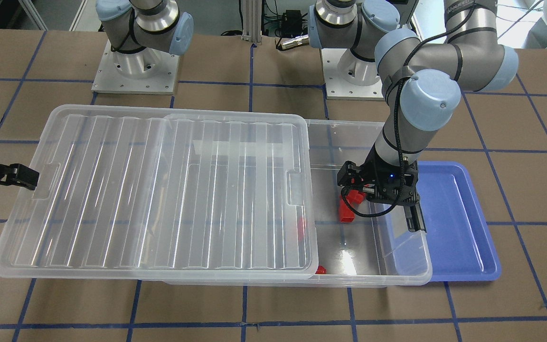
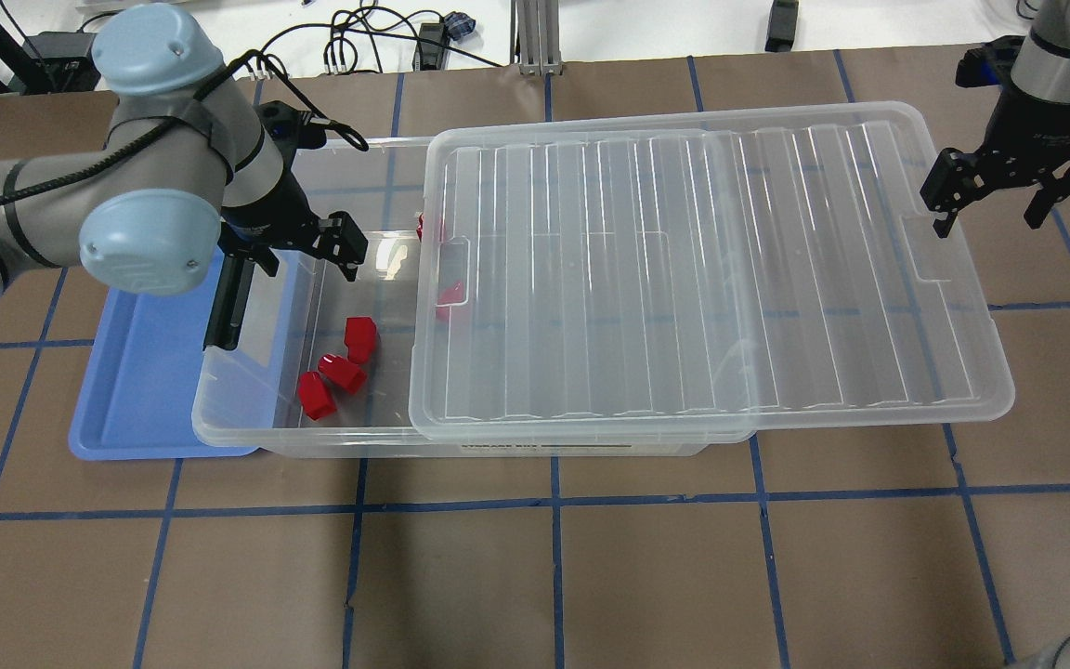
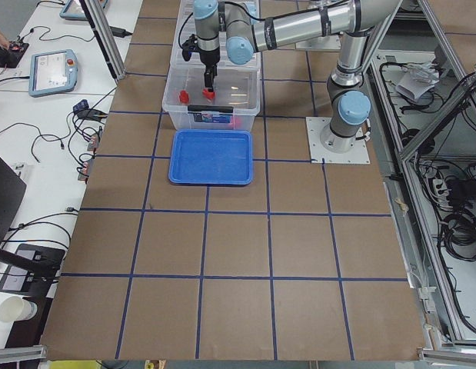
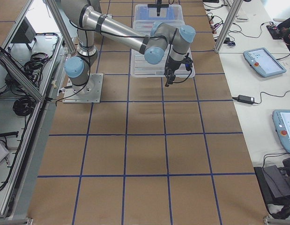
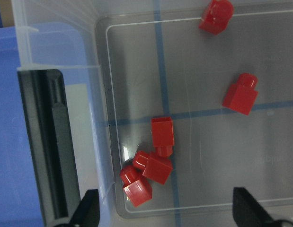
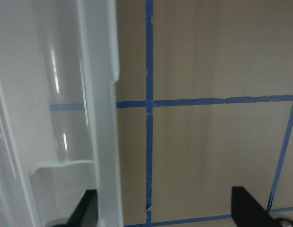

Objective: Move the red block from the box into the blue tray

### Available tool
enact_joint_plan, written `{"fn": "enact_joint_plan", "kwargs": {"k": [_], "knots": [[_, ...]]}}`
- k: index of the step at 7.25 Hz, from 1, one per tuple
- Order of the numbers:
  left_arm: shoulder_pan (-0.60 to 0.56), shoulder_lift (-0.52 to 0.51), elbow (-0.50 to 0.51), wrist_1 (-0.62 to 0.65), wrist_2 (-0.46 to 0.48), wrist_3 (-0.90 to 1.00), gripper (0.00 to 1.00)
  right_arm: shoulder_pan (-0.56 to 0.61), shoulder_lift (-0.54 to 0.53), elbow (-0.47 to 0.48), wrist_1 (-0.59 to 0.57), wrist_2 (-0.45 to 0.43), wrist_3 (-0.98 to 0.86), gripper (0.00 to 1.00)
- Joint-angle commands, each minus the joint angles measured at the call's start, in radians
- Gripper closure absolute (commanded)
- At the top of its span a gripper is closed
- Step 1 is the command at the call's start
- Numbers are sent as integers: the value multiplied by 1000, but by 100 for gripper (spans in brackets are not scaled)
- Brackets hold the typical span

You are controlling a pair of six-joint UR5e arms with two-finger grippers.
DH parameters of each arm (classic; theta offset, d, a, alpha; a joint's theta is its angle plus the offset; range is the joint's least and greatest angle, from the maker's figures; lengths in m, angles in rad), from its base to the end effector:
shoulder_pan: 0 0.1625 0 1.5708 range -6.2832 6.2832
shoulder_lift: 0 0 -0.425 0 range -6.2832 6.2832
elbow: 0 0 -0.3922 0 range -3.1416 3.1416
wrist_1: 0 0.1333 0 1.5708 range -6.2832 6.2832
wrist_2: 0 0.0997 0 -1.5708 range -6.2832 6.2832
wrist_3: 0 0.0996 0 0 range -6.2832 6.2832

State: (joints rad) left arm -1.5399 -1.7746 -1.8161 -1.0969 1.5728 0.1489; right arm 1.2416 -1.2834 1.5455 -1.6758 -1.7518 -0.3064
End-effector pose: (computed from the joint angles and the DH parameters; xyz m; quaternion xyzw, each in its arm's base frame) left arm -0.1163 -0.5453 0.3113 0.0589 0.9982 -0.0123 0.0021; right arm -0.0791 -0.5884 0.3561 -0.0042 -0.9929 -0.1024 0.0612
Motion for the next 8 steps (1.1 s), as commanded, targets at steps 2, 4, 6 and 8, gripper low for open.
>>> {"fn": "enact_joint_plan", "kwargs": {"k": [2,4,6,8], "knots": [[-61,-40,-48,137,1,-80,0,-1,-1,5,-2,-21,1,0],[-58,-57,-86,201,4,-13,0,-1,-13,-7,-1,-20,4,0],[-52,-75,-113,232,10,-14,0,2,-48,-10,7,-6,9,0],[-20,-88,-147,256,4,-31,0,4,-105,-7,18,-8,10,0]]}}
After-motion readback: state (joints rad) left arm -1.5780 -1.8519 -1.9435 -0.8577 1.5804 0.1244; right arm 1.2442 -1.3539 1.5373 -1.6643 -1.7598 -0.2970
